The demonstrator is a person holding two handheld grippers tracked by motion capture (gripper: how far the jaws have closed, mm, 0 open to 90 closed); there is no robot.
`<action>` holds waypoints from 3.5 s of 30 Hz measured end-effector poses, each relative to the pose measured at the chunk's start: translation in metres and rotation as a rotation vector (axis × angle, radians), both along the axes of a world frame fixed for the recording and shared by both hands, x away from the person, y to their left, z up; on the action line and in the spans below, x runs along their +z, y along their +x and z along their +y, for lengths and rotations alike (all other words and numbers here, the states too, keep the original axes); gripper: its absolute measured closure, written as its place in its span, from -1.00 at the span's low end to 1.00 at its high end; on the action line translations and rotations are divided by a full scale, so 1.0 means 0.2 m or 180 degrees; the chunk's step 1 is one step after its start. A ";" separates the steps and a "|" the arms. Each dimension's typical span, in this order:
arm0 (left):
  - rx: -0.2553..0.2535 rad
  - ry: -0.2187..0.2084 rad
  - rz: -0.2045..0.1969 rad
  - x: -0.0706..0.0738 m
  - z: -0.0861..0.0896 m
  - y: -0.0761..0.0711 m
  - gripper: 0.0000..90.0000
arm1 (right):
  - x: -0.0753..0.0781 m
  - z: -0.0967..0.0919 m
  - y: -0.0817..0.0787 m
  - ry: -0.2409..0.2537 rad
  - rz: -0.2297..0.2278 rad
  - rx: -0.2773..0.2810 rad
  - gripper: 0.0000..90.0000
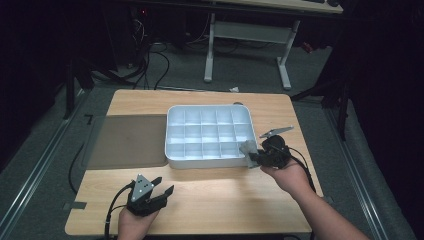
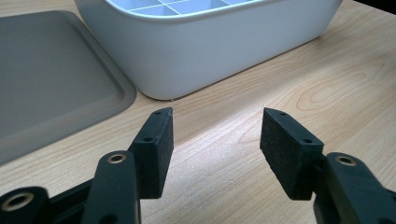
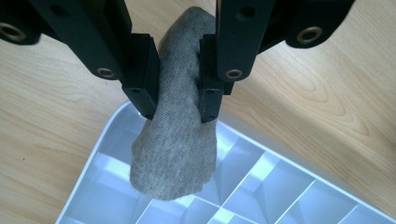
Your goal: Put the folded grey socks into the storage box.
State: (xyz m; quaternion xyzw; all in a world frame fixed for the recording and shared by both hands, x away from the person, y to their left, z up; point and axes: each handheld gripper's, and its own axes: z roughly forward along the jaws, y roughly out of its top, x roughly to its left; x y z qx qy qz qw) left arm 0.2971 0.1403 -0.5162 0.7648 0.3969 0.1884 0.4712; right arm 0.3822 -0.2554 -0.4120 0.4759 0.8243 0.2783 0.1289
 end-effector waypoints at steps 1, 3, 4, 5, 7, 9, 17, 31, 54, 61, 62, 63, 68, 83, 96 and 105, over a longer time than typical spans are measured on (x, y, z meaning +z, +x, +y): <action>0.0009 0.0010 -0.0006 0.00 0.00 0.00 0.00 | 0.00 0.00 0.01 0.0009 0.0010 0.0009 0.62; 0.0014 0.0011 -0.0005 0.00 0.01 0.00 0.00 | 0.01 0.00 0.03 0.0003 0.0016 -0.0006 0.62; 0.0016 0.0010 -0.0004 0.00 0.01 0.00 0.00 | 0.01 0.01 0.04 -0.0005 0.0027 -0.0008 0.62; 0.0017 0.0008 -0.0003 0.00 0.01 0.00 0.00 | 0.01 0.01 0.05 -0.0011 0.0035 -0.0006 0.62; 0.0014 0.0011 -0.0001 0.00 0.00 0.00 0.00 | 0.00 0.01 0.07 -0.0031 0.0045 -0.0017 0.62; 0.0000 -0.0003 0.0010 0.00 0.00 0.00 0.00 | 0.00 0.02 0.09 -0.0061 0.0051 -0.0024 0.62; 0.0001 0.0000 0.0012 0.00 0.00 0.00 0.00 | -0.01 0.03 0.16 -0.0127 0.0071 -0.0082 0.62; -0.0007 0.0020 0.0010 -0.01 0.01 0.00 0.00 | -0.06 0.08 0.26 -0.0342 0.0234 -0.0143 0.62; 0.0007 0.0001 0.0031 -0.02 0.01 0.01 0.00 | -0.20 0.15 0.37 -0.0773 0.0703 -0.0062 0.64; -0.0005 0.0003 0.0040 -0.02 0.01 0.01 0.00 | -0.21 0.16 0.37 -0.0809 0.0716 -0.0076 0.64; -0.0006 0.0003 0.0038 -0.02 0.01 0.01 0.00 | -0.22 0.16 0.37 -0.0800 0.0723 -0.0070 0.64; -0.0011 0.0005 0.0042 -0.02 0.01 0.01 0.00 | -0.22 0.15 0.38 -0.0819 0.0716 -0.0034 0.64; -0.0013 0.0002 0.0046 -0.02 0.00 0.01 0.00 | -0.23 0.16 0.38 -0.0821 0.0705 -0.0018 0.64; -0.0016 -0.0001 0.0056 -0.02 0.00 0.01 0.00 | -0.25 0.17 0.39 -0.0864 0.0758 0.0001 0.59; -0.0041 -0.0021 0.0073 -0.02 0.00 0.01 0.00 | -0.21 0.18 0.39 -0.0892 0.0752 0.0012 0.41; -0.0039 -0.0039 0.0078 -0.02 0.00 0.01 0.00 | -0.13 0.15 0.36 -0.0755 0.0714 -0.0085 0.35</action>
